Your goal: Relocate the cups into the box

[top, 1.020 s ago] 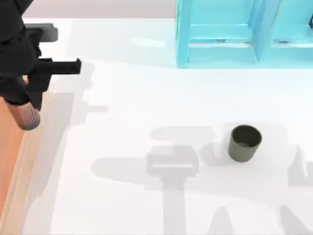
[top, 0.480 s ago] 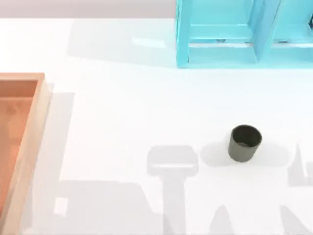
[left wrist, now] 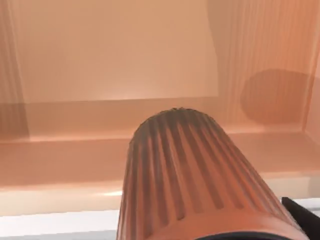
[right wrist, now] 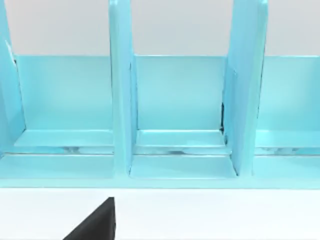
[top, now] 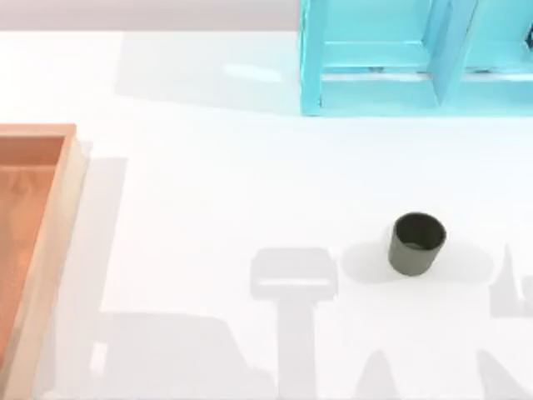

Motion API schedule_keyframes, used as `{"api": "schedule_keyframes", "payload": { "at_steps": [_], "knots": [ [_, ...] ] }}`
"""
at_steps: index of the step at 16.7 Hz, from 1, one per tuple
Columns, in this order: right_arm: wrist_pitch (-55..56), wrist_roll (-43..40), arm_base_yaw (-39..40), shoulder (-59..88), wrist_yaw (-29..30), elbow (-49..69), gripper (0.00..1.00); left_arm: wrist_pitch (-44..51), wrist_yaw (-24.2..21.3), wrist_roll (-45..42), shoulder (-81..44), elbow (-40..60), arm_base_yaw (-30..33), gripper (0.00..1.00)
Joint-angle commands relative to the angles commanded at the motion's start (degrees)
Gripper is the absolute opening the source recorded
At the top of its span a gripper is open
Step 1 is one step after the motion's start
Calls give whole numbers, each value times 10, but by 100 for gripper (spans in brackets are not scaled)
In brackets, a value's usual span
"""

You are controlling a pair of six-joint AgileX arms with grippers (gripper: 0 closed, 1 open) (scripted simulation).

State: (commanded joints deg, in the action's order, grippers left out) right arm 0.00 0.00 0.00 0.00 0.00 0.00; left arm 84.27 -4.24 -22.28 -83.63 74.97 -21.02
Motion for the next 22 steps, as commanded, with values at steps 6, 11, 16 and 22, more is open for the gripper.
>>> {"api": "schedule_keyframes", "payload": {
  "at_steps": [6, 11, 16, 22],
  "knots": [
    [0, 0, 0, 0, 0, 0, 100, -117, -1, -7, -1, -117, -9, 0],
    [0, 0, 0, 0, 0, 0, 100, -137, -1, -9, -1, -136, -10, 0],
    [0, 0, 0, 0, 0, 0, 100, -137, -1, -9, -1, -136, -10, 30],
    [0, 0, 0, 0, 0, 0, 100, -137, -1, -9, -1, -136, -10, 75]
  ]
}}
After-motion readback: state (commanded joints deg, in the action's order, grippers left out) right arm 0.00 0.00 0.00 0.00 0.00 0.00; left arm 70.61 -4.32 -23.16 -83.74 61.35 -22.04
